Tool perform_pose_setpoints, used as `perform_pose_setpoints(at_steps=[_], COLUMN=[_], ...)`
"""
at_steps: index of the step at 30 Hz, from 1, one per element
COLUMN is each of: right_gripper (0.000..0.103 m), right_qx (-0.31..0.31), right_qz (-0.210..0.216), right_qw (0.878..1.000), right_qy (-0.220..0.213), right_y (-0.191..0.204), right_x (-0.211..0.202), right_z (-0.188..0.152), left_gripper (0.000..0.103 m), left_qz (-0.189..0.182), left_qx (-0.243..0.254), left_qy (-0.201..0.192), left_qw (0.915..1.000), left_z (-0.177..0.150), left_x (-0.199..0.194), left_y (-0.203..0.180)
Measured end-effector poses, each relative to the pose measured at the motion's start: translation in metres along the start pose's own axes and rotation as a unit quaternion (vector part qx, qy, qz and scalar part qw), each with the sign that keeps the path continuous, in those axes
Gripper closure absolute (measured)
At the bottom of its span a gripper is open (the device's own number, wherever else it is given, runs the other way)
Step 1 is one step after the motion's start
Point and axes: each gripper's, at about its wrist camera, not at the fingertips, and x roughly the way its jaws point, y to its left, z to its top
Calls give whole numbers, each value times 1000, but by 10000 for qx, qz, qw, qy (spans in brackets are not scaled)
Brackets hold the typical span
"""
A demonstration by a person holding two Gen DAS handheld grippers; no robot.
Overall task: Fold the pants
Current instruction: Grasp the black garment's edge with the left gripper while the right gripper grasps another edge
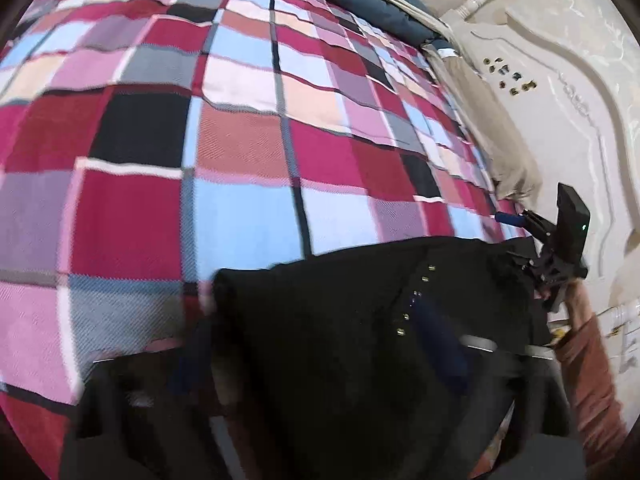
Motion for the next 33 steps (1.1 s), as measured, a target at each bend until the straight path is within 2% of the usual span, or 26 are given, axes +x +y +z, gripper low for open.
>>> perform_pose_setpoints(at_steps=[1, 2, 3, 5, 9, 10, 15, 17, 21, 26, 29, 33], right_gripper=[75, 81, 81, 94, 96, 96, 96, 96, 96, 96, 94, 90], right_qx=[47, 103, 79, 65, 59, 39, -27, -101, -346, -286, -315, -126], right_qz=[216, 434, 419, 460, 317, 248, -246, -444, -860, -1044, -1352, -1468], right_qw=[9995, 9980, 9977, 9976, 9992, 9995, 9972, 9927, 9829, 9775, 9737, 9772], right_qy=[233, 446, 536, 513, 249, 170, -702, -1115, -1592, -1812, -1808, -1529], right_y=[-1, 0, 2, 8, 17, 20, 44, 62, 109, 153, 175, 191], right_x=[9, 15, 19, 14, -7, -14, -68, -96, -125, -127, -113, -79], right_z=[0, -2, -4, -4, -6, -7, -21, -39, -88, -153, -190, -224], left_gripper=[68, 76, 79, 90, 93, 94, 94, 94, 94, 94, 94, 82], left_qz=[233, 244, 195, 33, 16, -82, -575, -680, -829, -1045, -1204, -1223], left_qx=[-87, -136, -134, -123, 30, 8, -88, -42, 125, 36, -176, -452], left_qy=[135, 199, 214, 288, 164, 54, -484, -641, -901, -1126, -1254, -1308], left_qw=[9996, 9994, 9995, 9995, 9999, 10000, 9971, 9956, 9924, 9881, 9846, 9828], left_z=[1, 1, 1, 1, 1, 1, -5, -13, -44, -101, -142, -187], left_x=[4, 6, 5, 3, -6, -12, -45, -59, -85, -105, -109, -104], left_y=[5, 9, 11, 12, 4, 3, -6, -13, -32, -41, -39, -31])
